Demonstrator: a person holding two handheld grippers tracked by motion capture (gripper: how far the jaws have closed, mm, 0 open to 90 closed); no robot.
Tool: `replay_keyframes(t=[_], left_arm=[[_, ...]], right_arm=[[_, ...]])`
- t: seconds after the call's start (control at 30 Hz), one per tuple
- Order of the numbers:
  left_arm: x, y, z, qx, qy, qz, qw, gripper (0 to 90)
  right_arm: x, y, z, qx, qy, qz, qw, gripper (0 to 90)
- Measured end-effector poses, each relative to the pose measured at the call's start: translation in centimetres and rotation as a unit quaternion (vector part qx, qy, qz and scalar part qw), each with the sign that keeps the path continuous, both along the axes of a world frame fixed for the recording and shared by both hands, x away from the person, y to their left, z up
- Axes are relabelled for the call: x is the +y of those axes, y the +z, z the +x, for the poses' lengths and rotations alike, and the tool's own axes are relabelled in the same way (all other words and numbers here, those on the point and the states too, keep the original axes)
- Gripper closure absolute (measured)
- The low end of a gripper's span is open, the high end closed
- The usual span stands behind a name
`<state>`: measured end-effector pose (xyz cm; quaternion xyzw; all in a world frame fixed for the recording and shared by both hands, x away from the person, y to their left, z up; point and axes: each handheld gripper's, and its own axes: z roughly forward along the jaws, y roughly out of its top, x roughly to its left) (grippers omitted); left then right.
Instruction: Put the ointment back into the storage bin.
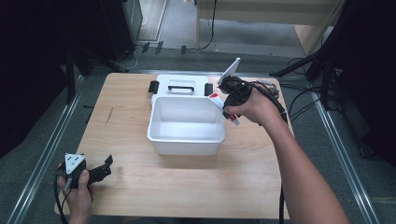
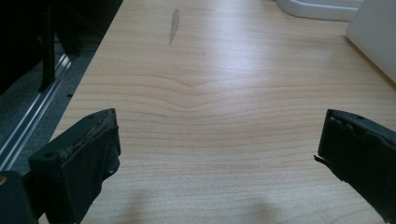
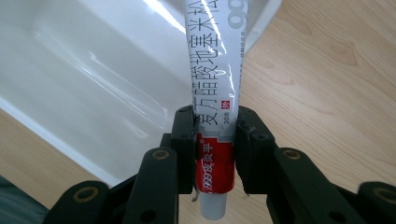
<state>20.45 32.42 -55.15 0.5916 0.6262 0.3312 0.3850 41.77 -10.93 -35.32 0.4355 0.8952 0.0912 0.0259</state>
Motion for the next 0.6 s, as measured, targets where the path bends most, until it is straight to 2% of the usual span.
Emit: replay_keyframes(t=[0.17,0.27,0.4,0.47,0.53,0.6], left_arm=[[0.0,0.0,0.0,0.001,0.0,0.0,1.0,0.0],[0.0,0.0,0.0,0.001,-0.001,0.0,1.0,0.0],[0.0,0.0,0.0,0.001,-0.001,0.0,1.0,0.0],[0.0,0.0,0.0,0.001,-0.001,0.0,1.0,0.0],[0.0,0.0,0.0,0.001,-0.001,-0.001,1.0,0.0],[0.0,0.0,0.0,0.001,-0.001,-0.001,1.0,0.0]], right_arm=[[0.8,0.1,-0.3,-0.014,0.041,0.009,0.999,72.2],[1.3,0.0,-0.5,-0.027,0.082,0.017,0.9961,72.2],[2.0,-0.3,-0.7,-0.03,0.141,0.023,0.9893,72.1],[2.4,-0.5,-0.8,-0.033,0.174,0.02,0.984,72.2],[2.7,-0.7,-1.0,-0.032,0.195,0.023,0.98,72.2],[3.1,-0.8,-1.2,-0.037,0.225,0.03,0.9732,72.2]])
